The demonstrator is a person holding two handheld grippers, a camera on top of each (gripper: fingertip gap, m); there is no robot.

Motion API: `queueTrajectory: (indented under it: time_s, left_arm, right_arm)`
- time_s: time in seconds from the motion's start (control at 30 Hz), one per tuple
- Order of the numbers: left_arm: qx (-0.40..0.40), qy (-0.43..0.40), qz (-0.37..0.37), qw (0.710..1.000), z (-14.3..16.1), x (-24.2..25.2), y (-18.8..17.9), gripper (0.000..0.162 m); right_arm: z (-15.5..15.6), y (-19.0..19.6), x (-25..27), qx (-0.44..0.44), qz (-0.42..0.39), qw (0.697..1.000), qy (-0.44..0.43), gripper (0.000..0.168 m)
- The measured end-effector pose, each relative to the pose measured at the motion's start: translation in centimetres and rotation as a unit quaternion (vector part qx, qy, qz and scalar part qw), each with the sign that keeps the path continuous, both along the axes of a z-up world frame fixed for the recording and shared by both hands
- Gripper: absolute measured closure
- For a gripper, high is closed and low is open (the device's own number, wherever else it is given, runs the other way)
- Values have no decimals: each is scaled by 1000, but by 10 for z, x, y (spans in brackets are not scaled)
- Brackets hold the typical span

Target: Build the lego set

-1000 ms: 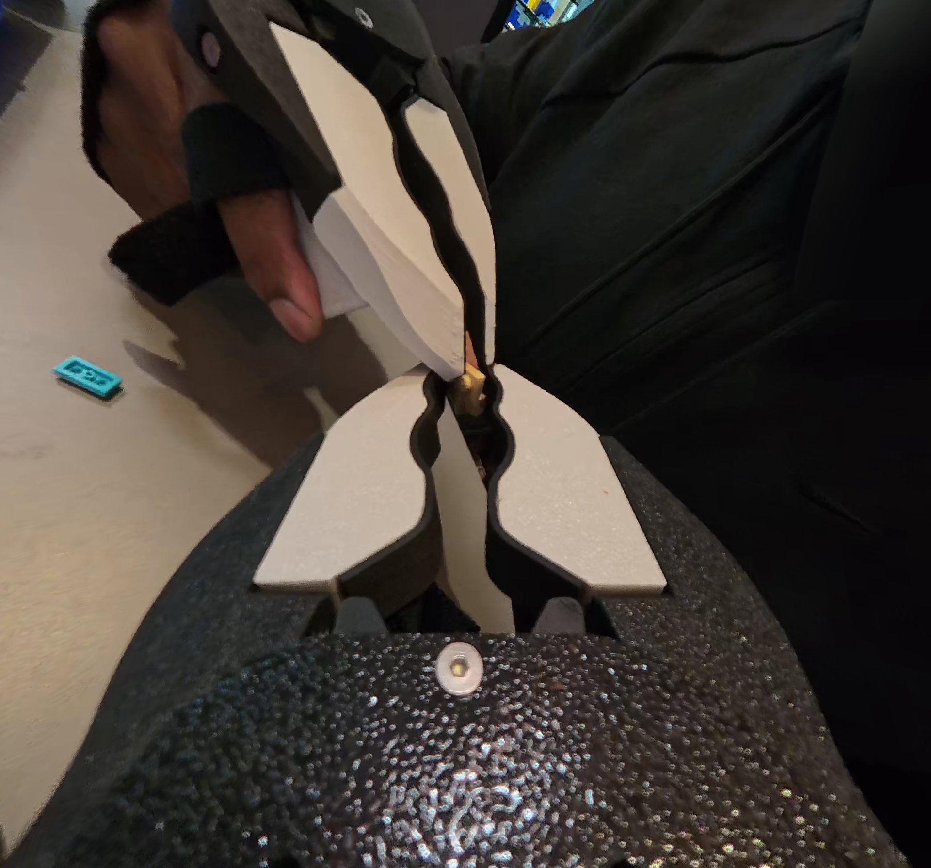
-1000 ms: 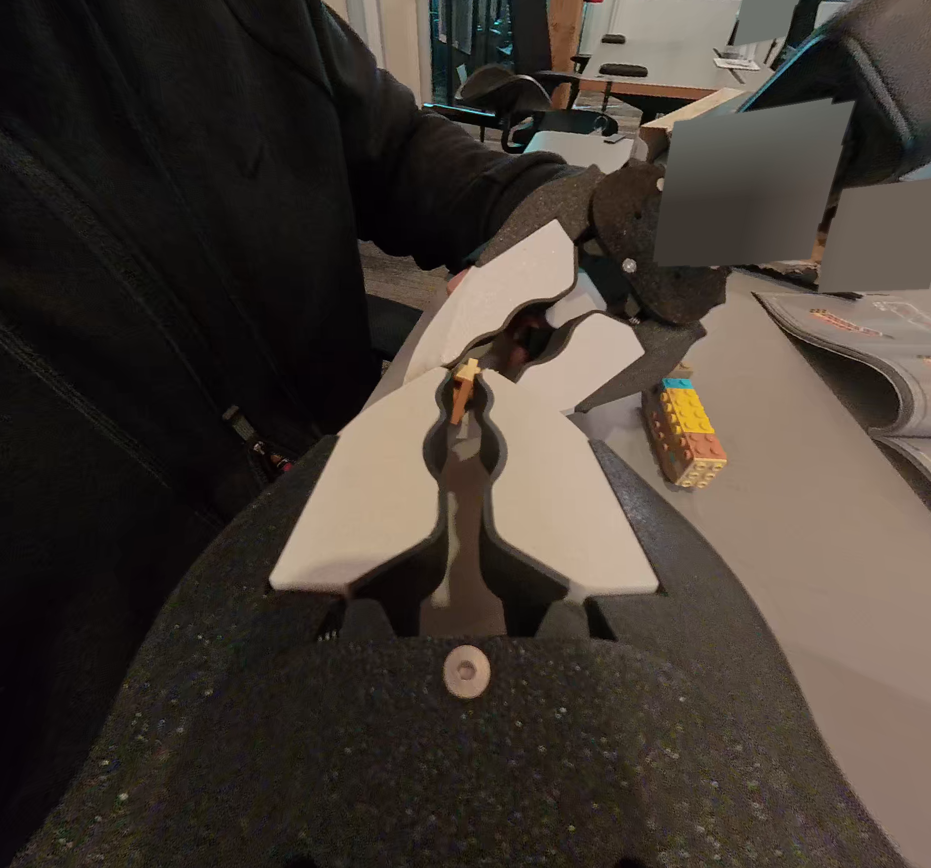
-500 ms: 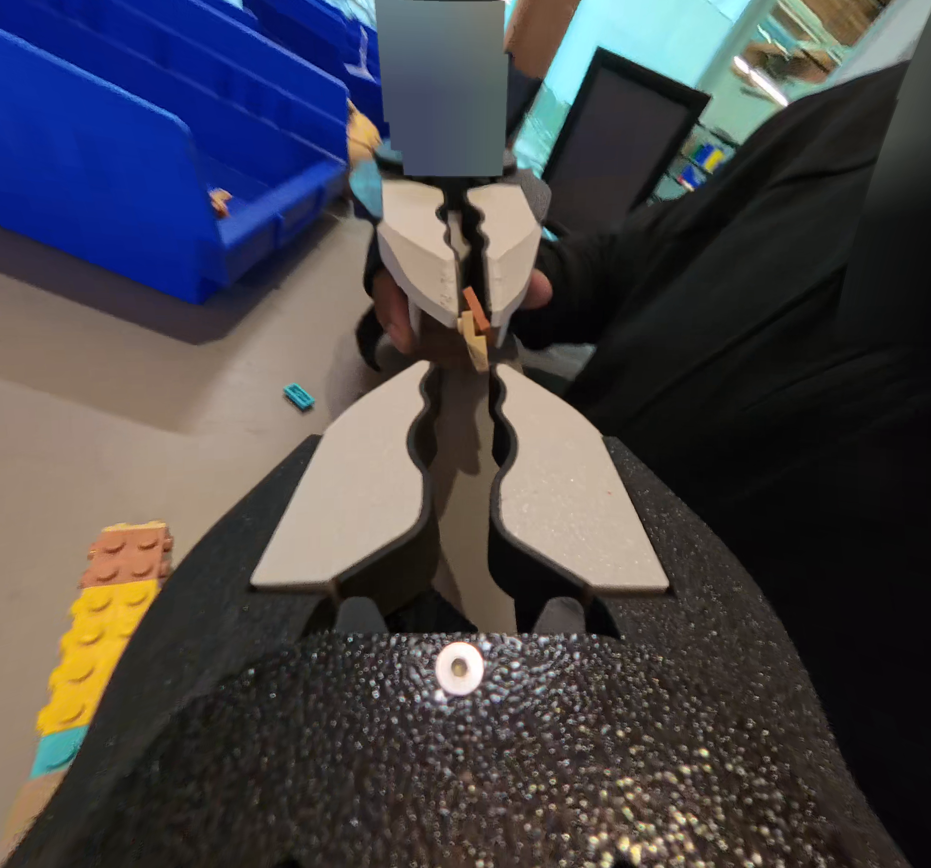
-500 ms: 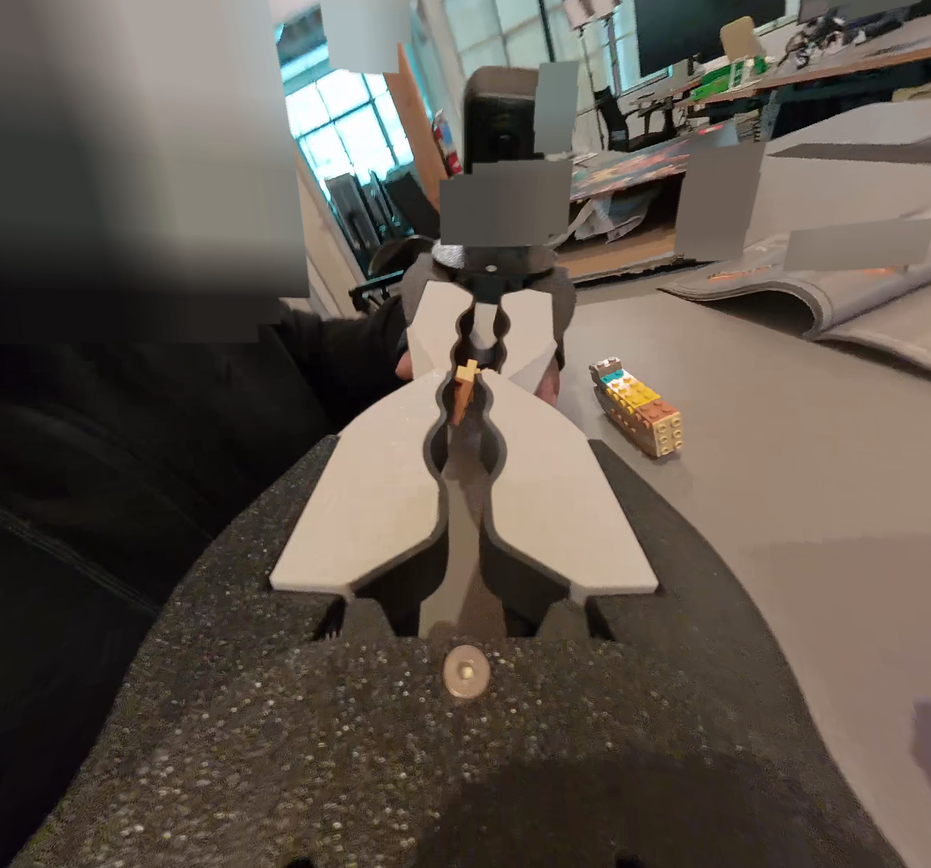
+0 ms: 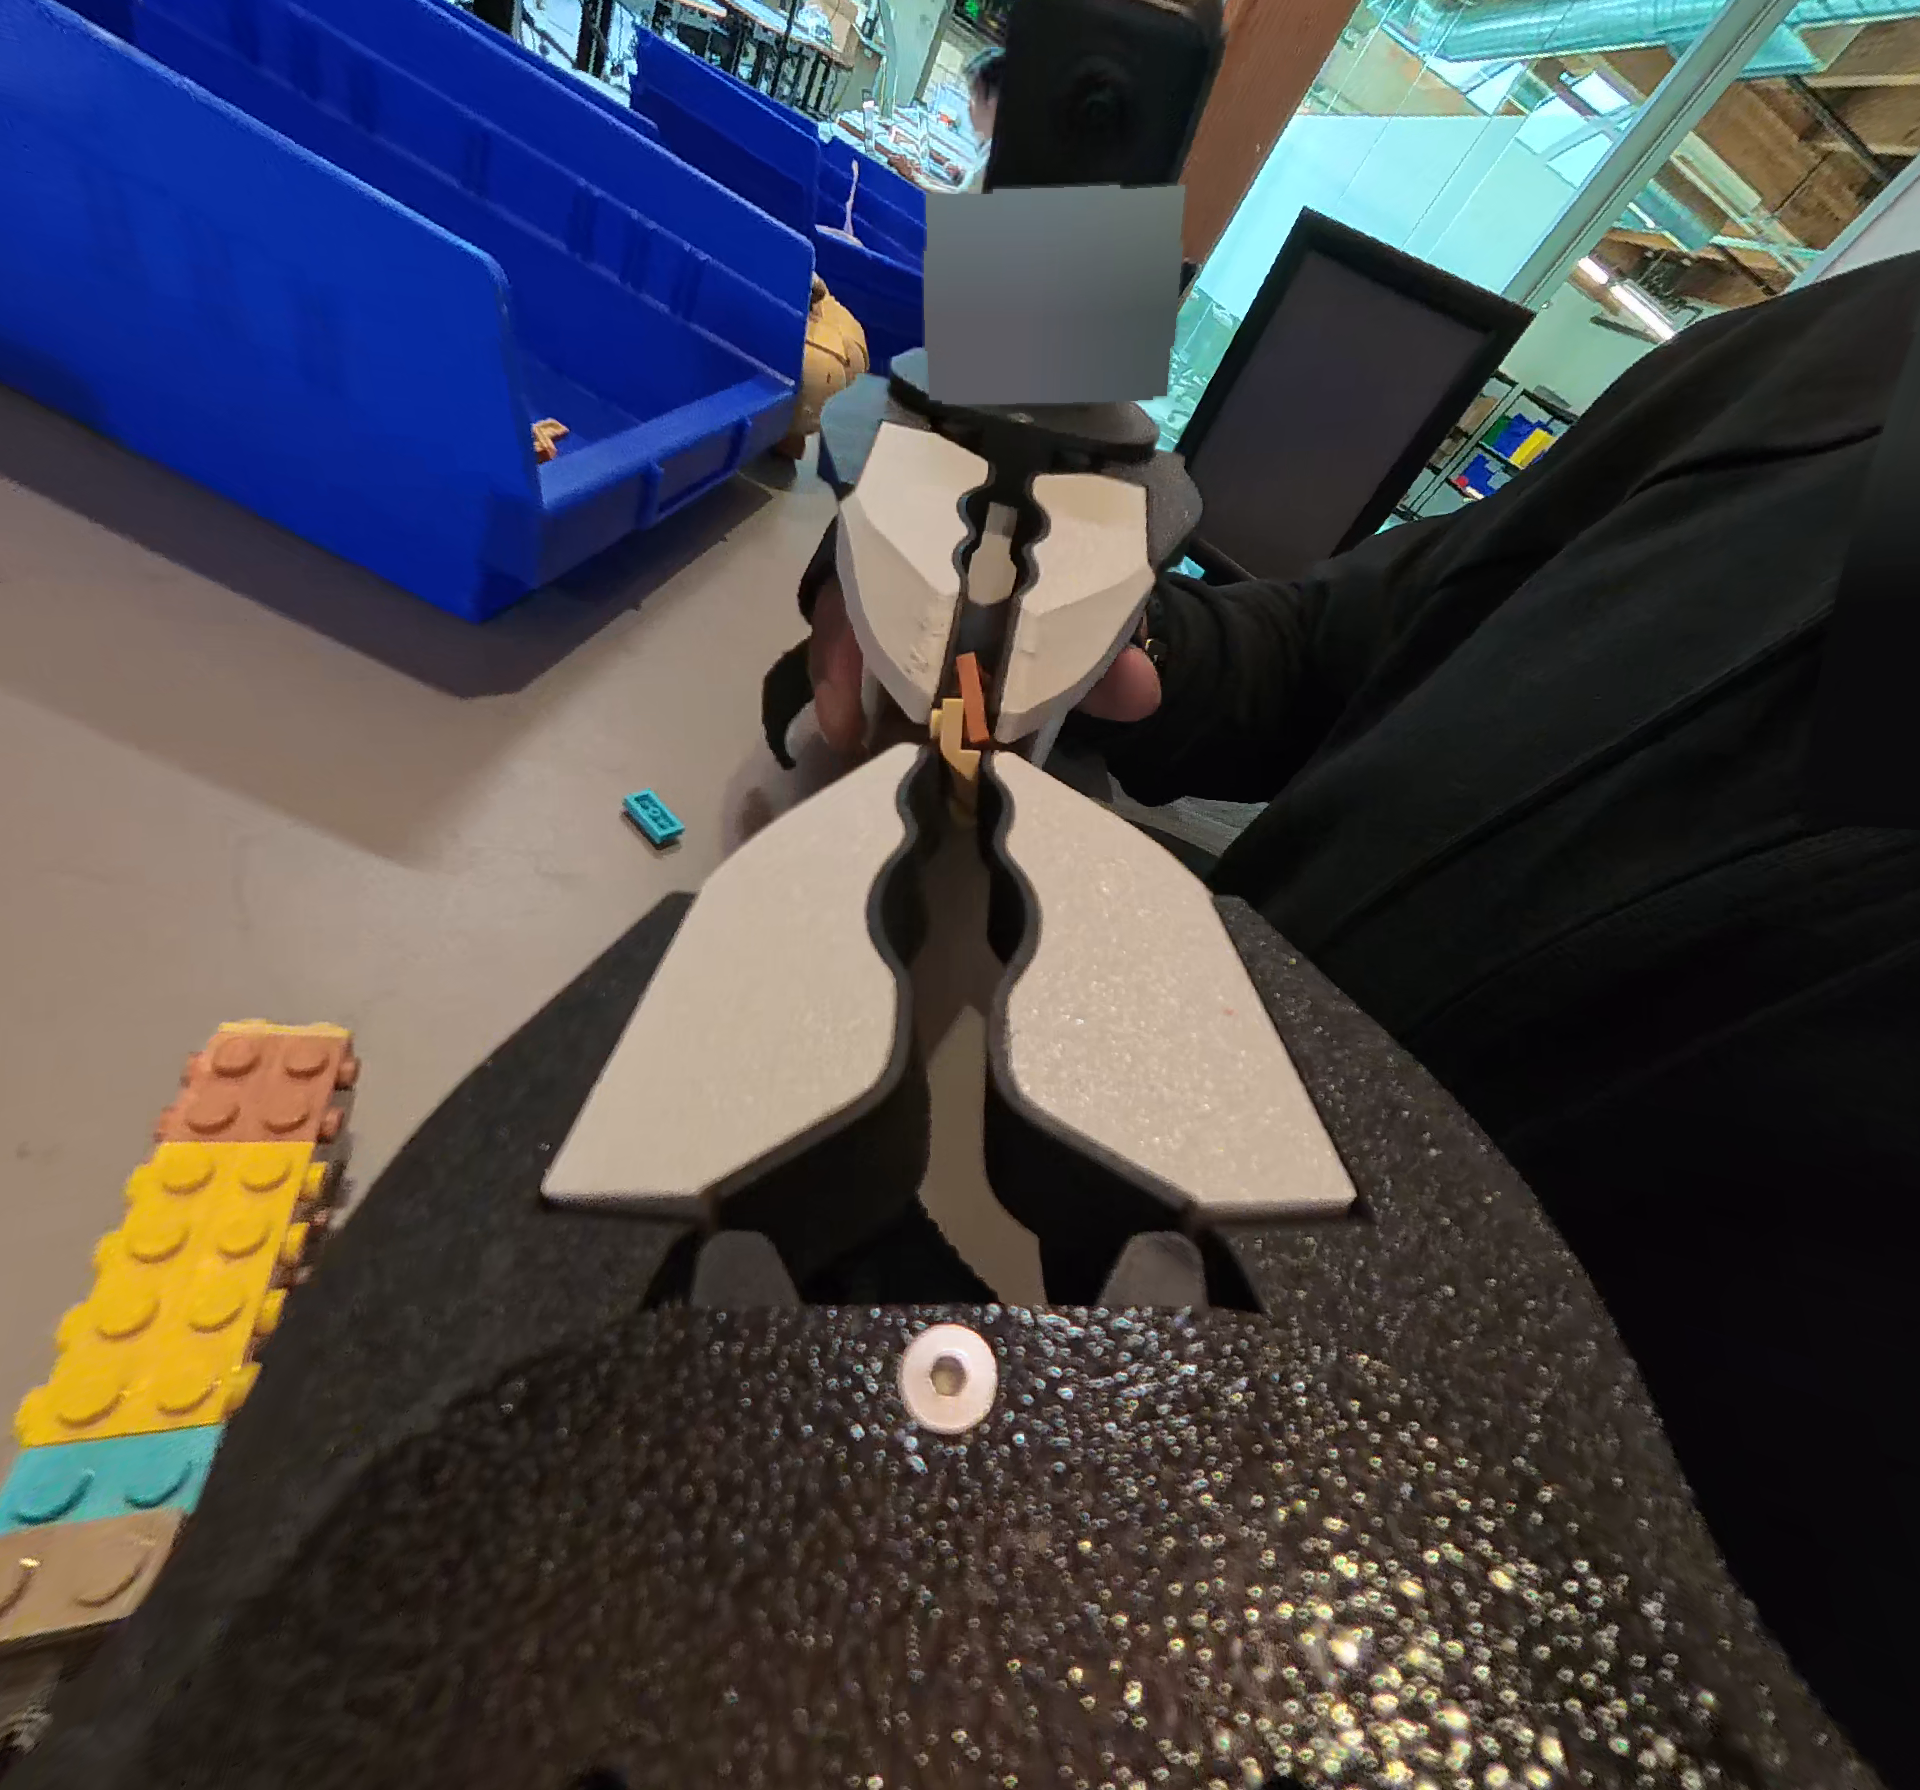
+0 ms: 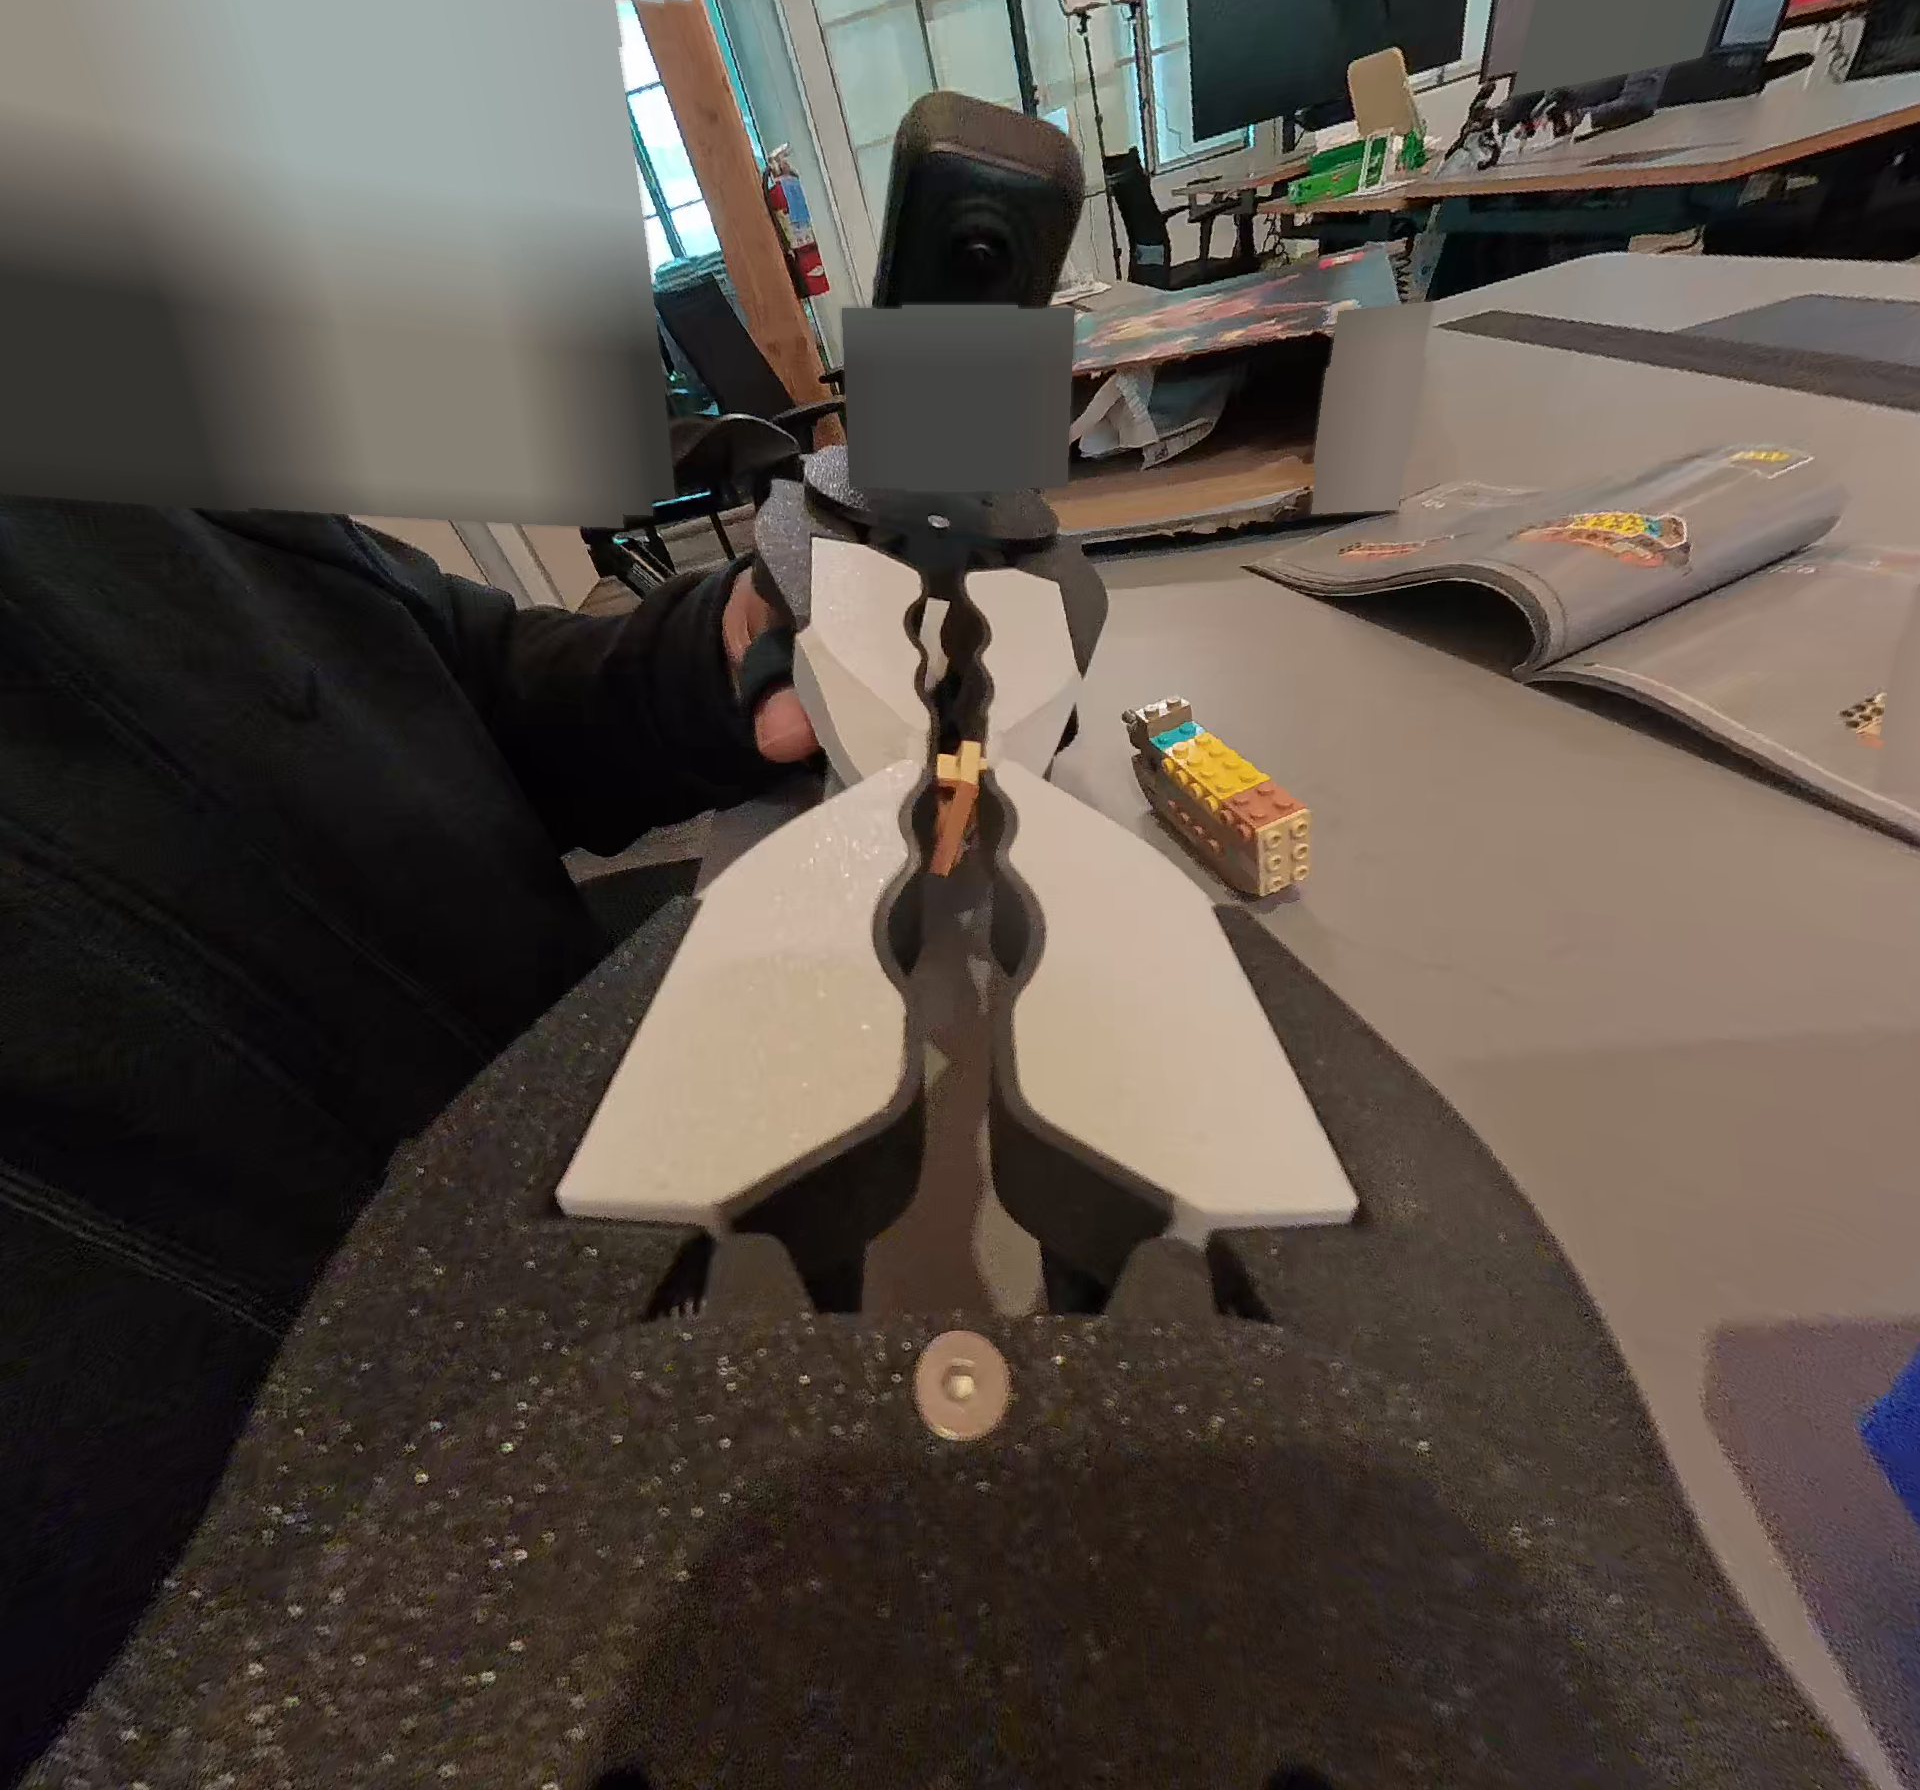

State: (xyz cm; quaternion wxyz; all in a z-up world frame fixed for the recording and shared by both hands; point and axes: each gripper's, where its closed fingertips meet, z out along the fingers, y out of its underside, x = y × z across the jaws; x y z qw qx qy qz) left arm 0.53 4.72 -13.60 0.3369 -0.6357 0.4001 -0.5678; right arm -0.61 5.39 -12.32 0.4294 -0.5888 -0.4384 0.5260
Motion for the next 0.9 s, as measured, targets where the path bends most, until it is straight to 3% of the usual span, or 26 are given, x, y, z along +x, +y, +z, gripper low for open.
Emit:
queueTrajectory:
  time_s: [0.27,0.73,0.9]
  left_arm:
    - [-68,-37,-25,997,7,2,-5,156]
    - [-177,-140,-76,971,27,5,-15,156]
    - [-181,-143,-39,972,25,4,-7,157]
  right_arm:
    - [6,-3,2,22,8,999,23,161]
    - [27,-10,5,-51,46,990,124,160]
    - [28,-5,6,18,-3,994,108,163]
